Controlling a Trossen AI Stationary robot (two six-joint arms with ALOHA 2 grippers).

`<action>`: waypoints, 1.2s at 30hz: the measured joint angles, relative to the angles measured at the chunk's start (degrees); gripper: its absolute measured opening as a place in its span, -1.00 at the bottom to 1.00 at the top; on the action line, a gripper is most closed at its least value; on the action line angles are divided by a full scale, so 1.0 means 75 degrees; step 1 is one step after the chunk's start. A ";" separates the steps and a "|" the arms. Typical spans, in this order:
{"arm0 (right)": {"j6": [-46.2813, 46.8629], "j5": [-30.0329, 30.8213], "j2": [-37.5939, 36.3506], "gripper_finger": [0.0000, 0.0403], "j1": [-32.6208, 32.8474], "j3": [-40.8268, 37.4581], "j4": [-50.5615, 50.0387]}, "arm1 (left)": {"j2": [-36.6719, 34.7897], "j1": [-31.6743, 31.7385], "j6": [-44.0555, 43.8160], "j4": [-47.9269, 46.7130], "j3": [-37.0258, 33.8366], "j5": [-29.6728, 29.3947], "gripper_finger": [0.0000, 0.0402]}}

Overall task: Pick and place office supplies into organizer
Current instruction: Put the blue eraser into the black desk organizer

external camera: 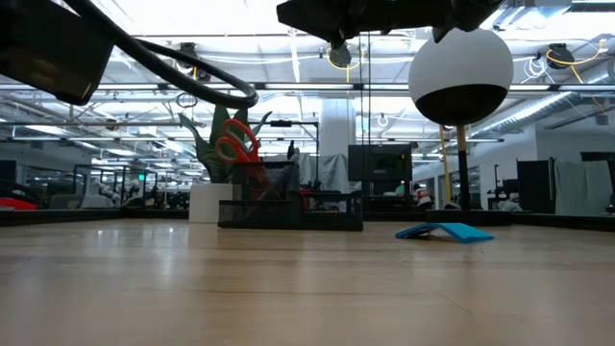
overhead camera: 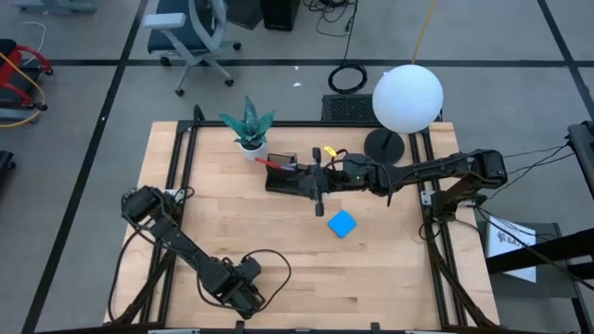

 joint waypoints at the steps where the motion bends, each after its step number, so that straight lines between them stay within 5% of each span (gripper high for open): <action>1: 0.0000 0.0000 0.0000 -0.50 0.0000 0.0000 0.0000 | 0.0003 0.0000 -0.0002 -0.0042 0.0000 0.0000 -0.10; 13: 0.0009 0.0001 0.0000 -0.50 0.0000 0.0000 -0.0006 | 0.0015 0.0017 -0.0006 -0.0333 -0.0012 -0.0114 -0.13; 24: 0.0026 -0.0001 0.0000 -0.50 0.0000 0.0000 -0.0006 | 0.0026 0.0017 0.0591 -0.0404 -0.0032 -0.0166 -0.89; 36: 0.0026 -0.0001 0.0000 -0.50 0.0000 0.0000 -0.0002 | -0.0195 0.0004 0.1550 -0.0418 -0.0048 -0.0187 -0.90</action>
